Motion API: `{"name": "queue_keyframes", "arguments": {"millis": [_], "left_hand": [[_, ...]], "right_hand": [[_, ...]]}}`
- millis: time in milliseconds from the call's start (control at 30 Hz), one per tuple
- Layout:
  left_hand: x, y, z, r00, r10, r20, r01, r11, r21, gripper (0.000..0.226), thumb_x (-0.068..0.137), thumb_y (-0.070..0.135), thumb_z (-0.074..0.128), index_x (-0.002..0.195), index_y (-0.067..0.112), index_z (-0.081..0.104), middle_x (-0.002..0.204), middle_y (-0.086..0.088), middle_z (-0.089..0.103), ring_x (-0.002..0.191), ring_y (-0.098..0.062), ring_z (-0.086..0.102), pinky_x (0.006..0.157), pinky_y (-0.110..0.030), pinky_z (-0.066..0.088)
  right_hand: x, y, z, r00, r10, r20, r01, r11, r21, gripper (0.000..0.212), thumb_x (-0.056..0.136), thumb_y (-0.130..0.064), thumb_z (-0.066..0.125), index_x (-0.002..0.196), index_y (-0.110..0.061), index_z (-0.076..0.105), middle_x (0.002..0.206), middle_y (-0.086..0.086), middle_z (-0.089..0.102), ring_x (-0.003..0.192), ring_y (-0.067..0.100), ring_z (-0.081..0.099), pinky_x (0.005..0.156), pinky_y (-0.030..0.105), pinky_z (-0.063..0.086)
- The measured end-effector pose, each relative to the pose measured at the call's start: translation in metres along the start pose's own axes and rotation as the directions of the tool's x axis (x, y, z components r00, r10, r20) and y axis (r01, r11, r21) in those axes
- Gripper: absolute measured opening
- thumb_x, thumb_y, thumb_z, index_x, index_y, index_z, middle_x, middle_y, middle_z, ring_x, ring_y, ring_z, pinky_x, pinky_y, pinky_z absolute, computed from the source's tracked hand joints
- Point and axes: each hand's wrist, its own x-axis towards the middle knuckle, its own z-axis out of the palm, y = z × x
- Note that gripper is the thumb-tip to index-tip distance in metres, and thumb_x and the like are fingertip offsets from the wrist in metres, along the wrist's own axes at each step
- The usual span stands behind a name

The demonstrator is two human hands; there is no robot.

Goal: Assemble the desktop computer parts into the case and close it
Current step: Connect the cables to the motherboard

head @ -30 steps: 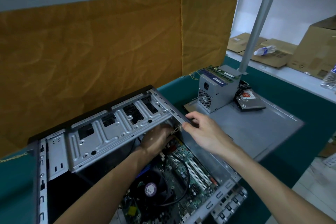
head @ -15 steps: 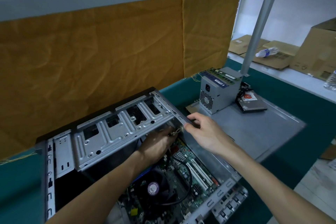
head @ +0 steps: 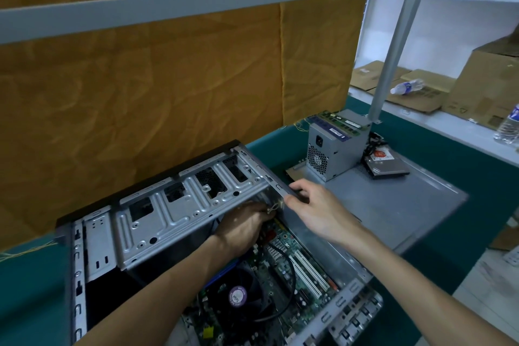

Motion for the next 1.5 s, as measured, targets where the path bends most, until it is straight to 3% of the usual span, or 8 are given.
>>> {"name": "queue_keyframes", "arguments": {"millis": [167,367,533,800,1033,1267,1367,1500], "left_hand": [[-0.007,0.004,-0.001,0.994,0.063,0.091,-0.066,0.998,0.024,0.047,0.102,0.014,0.046,0.148,0.021,0.046,0.152,-0.004,0.047,0.127,-0.019,0.050,0.104,-0.027,0.040],[-0.014,-0.007,-0.006,0.987,0.095,0.129,-0.099,0.995,0.027,0.078,0.091,0.001,0.045,0.161,0.030,0.024,0.162,0.004,0.033,0.137,-0.024,0.045,0.111,-0.037,0.037],[-0.019,-0.009,-0.009,0.985,0.101,0.141,-0.100,0.995,-0.013,0.079,0.089,-0.007,0.041,0.161,0.024,0.028,0.165,0.001,0.030,0.144,-0.026,0.039,0.116,-0.036,0.032],[-0.019,-0.007,-0.011,0.980,0.093,0.174,-0.095,0.995,0.004,0.081,0.090,-0.008,0.042,0.161,0.026,0.026,0.165,0.003,0.028,0.143,-0.025,0.038,0.116,-0.039,0.034],[-0.014,-0.006,-0.013,0.977,0.108,0.185,-0.133,0.983,0.128,0.073,0.098,0.005,0.041,0.163,0.027,0.016,0.166,0.006,0.022,0.135,-0.020,0.046,0.103,-0.032,0.038],[-0.015,-0.009,-0.011,0.978,0.113,0.173,-0.129,0.988,0.084,0.069,0.100,0.005,0.040,0.162,0.026,0.020,0.167,0.007,0.021,0.150,-0.016,0.028,0.116,-0.027,0.025],[-0.013,-0.003,-0.005,0.988,0.093,0.122,-0.099,0.994,0.047,0.053,0.106,0.019,0.045,0.158,0.020,0.033,0.162,-0.003,0.035,0.148,-0.022,0.031,0.121,-0.035,0.017],[-0.015,-0.012,-0.003,0.978,0.113,0.175,-0.127,0.989,0.073,0.068,0.098,0.006,0.045,0.161,0.019,0.024,0.166,-0.003,0.026,0.151,-0.023,0.024,0.123,-0.033,0.014]], "right_hand": [[-0.006,-0.006,0.005,0.994,-0.110,0.016,0.111,0.960,-0.257,0.036,0.099,-0.051,0.052,0.124,-0.025,0.047,0.078,-0.003,0.068,0.059,0.015,0.065,0.058,0.043,0.057],[-0.007,-0.010,0.006,0.990,-0.138,0.007,0.128,0.893,-0.431,0.027,0.102,-0.037,0.053,0.122,-0.022,0.043,0.069,-0.004,0.060,0.050,0.014,0.058,0.045,0.035,0.046],[-0.008,-0.013,0.005,0.995,-0.092,0.027,0.096,0.913,-0.396,0.030,0.104,-0.033,0.051,0.131,-0.021,0.045,0.078,-0.002,0.067,0.052,0.018,0.061,0.051,0.041,0.052],[-0.009,-0.012,0.007,0.994,-0.103,0.025,0.104,0.913,-0.394,0.033,0.103,-0.033,0.055,0.132,-0.020,0.047,0.072,-0.006,0.064,0.042,0.003,0.053,0.043,0.022,0.038],[-0.013,-0.014,0.013,0.992,-0.124,-0.020,0.090,0.811,-0.578,0.043,0.101,-0.038,0.054,0.134,-0.014,0.042,0.064,-0.005,0.055,0.050,0.016,0.058,0.044,0.037,0.048],[-0.015,-0.016,0.011,0.996,-0.092,-0.013,0.072,0.849,-0.523,0.055,0.099,-0.038,0.057,0.145,-0.016,0.036,0.062,-0.003,0.059,0.048,0.015,0.059,0.051,0.046,0.056],[-0.016,-0.018,0.013,0.995,-0.098,-0.028,0.066,0.829,-0.556,0.053,0.099,-0.038,0.057,0.143,-0.015,0.037,0.061,-0.003,0.058,0.046,0.015,0.058,0.047,0.043,0.055],[-0.016,-0.017,0.015,0.992,-0.116,-0.050,0.065,0.807,-0.587,0.045,0.100,-0.037,0.057,0.136,-0.013,0.042,0.061,-0.005,0.054,0.047,0.014,0.055,0.041,0.033,0.043]]}}
